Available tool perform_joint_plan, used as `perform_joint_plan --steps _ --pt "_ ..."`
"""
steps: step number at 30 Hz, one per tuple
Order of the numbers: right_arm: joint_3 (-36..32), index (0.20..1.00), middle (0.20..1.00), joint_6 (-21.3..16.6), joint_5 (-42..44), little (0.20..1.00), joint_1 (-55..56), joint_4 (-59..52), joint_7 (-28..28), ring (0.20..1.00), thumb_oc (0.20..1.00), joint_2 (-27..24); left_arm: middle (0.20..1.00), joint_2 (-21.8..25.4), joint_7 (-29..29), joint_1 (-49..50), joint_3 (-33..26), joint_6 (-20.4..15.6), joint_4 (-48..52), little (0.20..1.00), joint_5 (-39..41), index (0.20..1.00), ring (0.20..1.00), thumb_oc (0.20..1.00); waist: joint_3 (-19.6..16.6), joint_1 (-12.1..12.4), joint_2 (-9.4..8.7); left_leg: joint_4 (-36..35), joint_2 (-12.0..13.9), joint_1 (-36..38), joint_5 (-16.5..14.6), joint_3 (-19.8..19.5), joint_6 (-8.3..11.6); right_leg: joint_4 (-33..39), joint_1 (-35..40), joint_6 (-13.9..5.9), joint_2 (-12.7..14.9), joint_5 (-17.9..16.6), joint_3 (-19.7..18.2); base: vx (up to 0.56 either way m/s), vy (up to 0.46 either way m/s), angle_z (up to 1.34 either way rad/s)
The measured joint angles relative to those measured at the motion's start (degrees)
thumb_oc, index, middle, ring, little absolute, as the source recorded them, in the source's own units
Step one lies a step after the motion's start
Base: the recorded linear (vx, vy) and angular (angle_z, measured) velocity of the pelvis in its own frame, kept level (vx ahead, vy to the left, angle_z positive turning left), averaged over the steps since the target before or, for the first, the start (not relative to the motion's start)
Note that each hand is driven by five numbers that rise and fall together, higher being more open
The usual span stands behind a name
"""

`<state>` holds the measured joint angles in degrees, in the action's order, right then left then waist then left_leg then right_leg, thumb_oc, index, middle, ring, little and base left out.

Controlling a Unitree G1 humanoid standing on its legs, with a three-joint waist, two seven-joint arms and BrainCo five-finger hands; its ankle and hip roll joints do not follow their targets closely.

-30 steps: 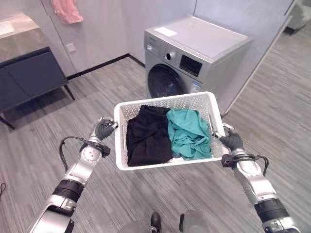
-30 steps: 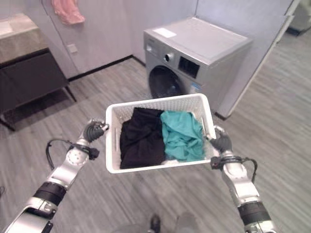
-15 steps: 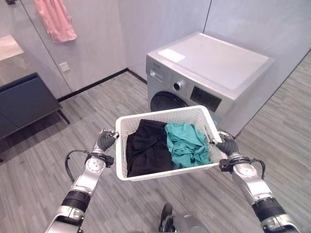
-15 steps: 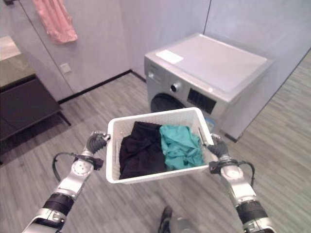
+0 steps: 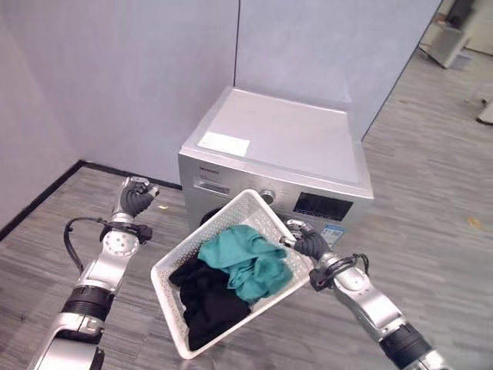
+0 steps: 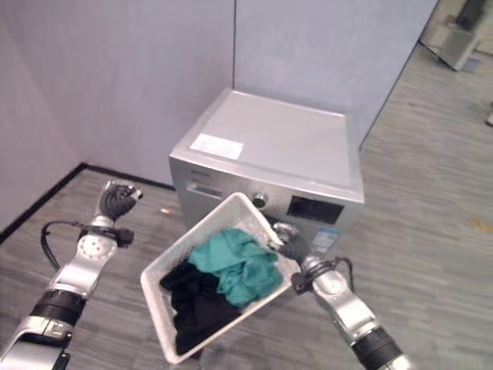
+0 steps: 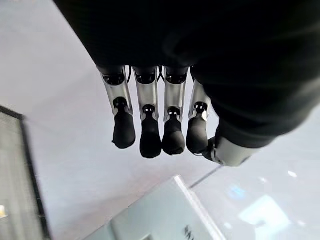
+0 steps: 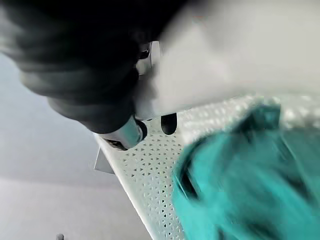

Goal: Grab the laundry basket,head to the washer,open it,put in the laundry and shut it.

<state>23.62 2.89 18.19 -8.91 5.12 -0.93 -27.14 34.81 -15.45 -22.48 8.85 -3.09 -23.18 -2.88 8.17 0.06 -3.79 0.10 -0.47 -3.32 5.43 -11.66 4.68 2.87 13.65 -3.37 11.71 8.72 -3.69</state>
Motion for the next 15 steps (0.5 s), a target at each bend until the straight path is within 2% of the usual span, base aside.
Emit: perform_joint_plan --steps 1,2,3,4,5,6,7,8,9,10,11,12,13,15 --pt "-0.2 0.200 0.200 0.0 0.0 0.200 -0.1 0.0 0.0 0.200 0.200 -0.1 0.200 0.1 -0.1 -0.6 -0.2 -0.2 0.1 0.200 0.0 0.200 0.200 0.200 0.1 0.2 0.22 -0.1 -0.9 0.0 0.0 0.3 -0.34 -0.2 -0.6 0.49 0.8 0.3 -0.4 0.02 0.401 -0.21" --pt "-0.2 0.200 0.200 0.0 0.0 0.200 -0.4 0.0 0.4 0.200 0.200 -0.2 0.200 0.1 -0.3 -1.2 -1.2 -0.4 1.5 0.200 0.0 0.200 0.200 0.200 1.2 0.4 1.97 0.1 -1.6 0.1 0.6 0.3 -1.32 -0.1 -0.9 -0.87 -0.6 -0.3 -0.2 0.02 0.403 -0.18" --pt "-0.2 0.200 0.200 0.0 0.1 0.200 -0.4 0.0 0.6 0.200 0.200 0.9 0.200 0.8 -0.6 -1.4 -1.1 -0.5 1.8 0.200 0.0 0.200 0.200 0.200 1.1 0.4 1.00 1.3 -2.2 -0.9 -0.1 2.1 -1.81 0.4 -1.5 1.19 0.1 -1.0 -0.5 0.00 0.594 -0.13" --pt "-0.5 0.200 0.200 0.0 0.0 0.200 -0.8 -0.4 0.8 0.200 0.200 1.9 0.200 1.1 -1.0 -2.0 -1.1 -0.5 1.7 0.200 0.0 0.200 0.200 0.200 1.6 0.4 0.28 7.1 -4.5 -3.0 -2.5 3.5 -5.10 -0.7 -2.6 -0.41 2.2 -2.6 -0.2 -0.01 0.202 -0.27" --pt "-0.5 0.200 0.200 0.0 0.0 0.200 -1.2 -0.4 1.1 0.200 0.200 1.8 0.200 0.7 -1.6 -2.1 -0.8 -0.5 1.3 0.200 -0.1 0.200 0.200 0.200 2.0 1.2 1.54 10.8 -4.4 -3.6 -4.7 4.3 -7.13 -2.4 -3.7 -1.82 2.6 -1.7 -0.7 -0.03 0.265 -0.86" --pt "-0.1 0.200 0.200 0.1 0.0 0.200 -1.5 -0.3 1.5 0.200 0.200 2.4 0.200 0.6 -1.8 -1.6 -0.6 -0.4 1.1 0.200 -0.5 0.200 0.200 0.200 2.0 2.6 2.40 10.7 -4.3 -3.5 -6.0 7.7 -6.15 -3.7 -5.6 -2.54 4.0 -1.5 -2.3 -0.05 0.109 -1.19" --pt "0.4 0.200 0.200 0.1 0.0 0.200 -1.8 -0.4 2.0 0.200 0.200 2.5 0.200 0.7 -1.8 -1.6 -0.8 -0.4 1.2 0.200 -0.5 0.200 0.200 0.200 2.0 3.2 2.44 9.1 -4.7 -2.8 -6.0 9.6 -6.17 -4.2 -6.9 -3.53 5.2 -2.1 -2.1 -0.13 0.135 -1.22" --pt "1.1 0.200 0.200 0.1 0.0 0.200 -2.3 -0.6 2.5 0.200 0.200 2.7 0.200 1.3 -1.9 -1.7 -1.3 -0.4 1.3 0.200 -0.6 0.200 0.200 0.200 2.0 3.1 2.57 8.4 -4.8 -2.7 -5.7 10.1 -6.66 -4.3 -8.1 -3.18 5.5 -3.4 -2.3 -0.15 0.102 -0.96" --pt "2.1 0.200 0.200 0.1 0.0 0.200 -3.4 -0.7 2.5 0.200 0.200 3.2 0.200 2.4 -2.1 -1.6 -1.8 -0.4 1.3 0.200 -0.6 0.200 0.200 0.200 2.0 3.7 2.37 7.5 -4.4 -2.6 -4.7 12.6 -7.79 -6.2 -10.7 -3.65 5.3 -5.7 -1.7 -0.10 0.065 -1.17" --pt "3.0 0.200 0.200 0.0 0.0 0.200 -5.0 -0.7 2.7 0.200 0.200 3.6 0.200 3.4 -2.3 -1.5 -1.9 -0.4 1.3 0.200 -0.6 0.200 0.200 0.200 2.2 4.6 2.85 7.0 -3.5 -2.7 -4.6 15.2 -8.20 -9.7 -14.4 -4.06 5.2 -5.8 0.4 -0.02 0.033 -1.07" --pt "3.1 0.200 0.200 0.1 0.0 0.200 -5.7 -1.1 2.7 0.200 0.200 3.0 0.200 3.0 -2.2 -1.6 -1.8 -0.4 1.5 0.200 -0.6 0.200 0.200 0.200 2.7 4.6 4.10 6.2 -2.9 -2.5 -4.4 15.3 -7.93 -10.5 -14.6 -3.72 4.6 -5.4 5.3 0.01 -0.021 -0.74" --pt "3.1 0.200 0.200 0.1 0.0 0.200 -5.7 -1.6 2.7 0.200 0.200 2.1 0.200 2.6 -2.1 -1.3 -1.7 -0.5 2.6 0.200 -0.7 0.200 0.200 0.200 2.7 4.6 4.31 4.7 -2.5 -1.6 -3.5 15.1 -7.04 -8.9 -13.6 -3.69 4.2 -5.4 8.8 0.02 -0.054 -0.04" --pt "2.9 0.200 0.200 0.1 0.1 0.200 -5.7 -1.9 2.6 0.200 0.200 1.4 0.200 2.5 -2.1 -0.7 -1.7 -0.5 3.6 0.200 -1.1 0.200 0.200 0.200 2.6 3.9 4.14 3.2 -2.5 -0.5 -3.0 14.5 -6.62 -5.4 -11.2 -3.51 3.4 -6.7 9.1 0.05 -0.088 0.14" --pt "2.7 0.200 0.200 0.4 0.3 0.200 -6.0 -6.0 3.5 0.200 0.200 -1.3 0.200 2.7 -2.3 1.2 -4.9 -0.4 4.0 0.200 -2.1 0.200 0.200 0.200 2.5 4.0 2.86 0.6 -1.4 1.7 -2.1 14.7 -5.35 -2.6 -9.2 -5.58 2.4 -8.7 8.8 0.05 -0.074 -0.02"
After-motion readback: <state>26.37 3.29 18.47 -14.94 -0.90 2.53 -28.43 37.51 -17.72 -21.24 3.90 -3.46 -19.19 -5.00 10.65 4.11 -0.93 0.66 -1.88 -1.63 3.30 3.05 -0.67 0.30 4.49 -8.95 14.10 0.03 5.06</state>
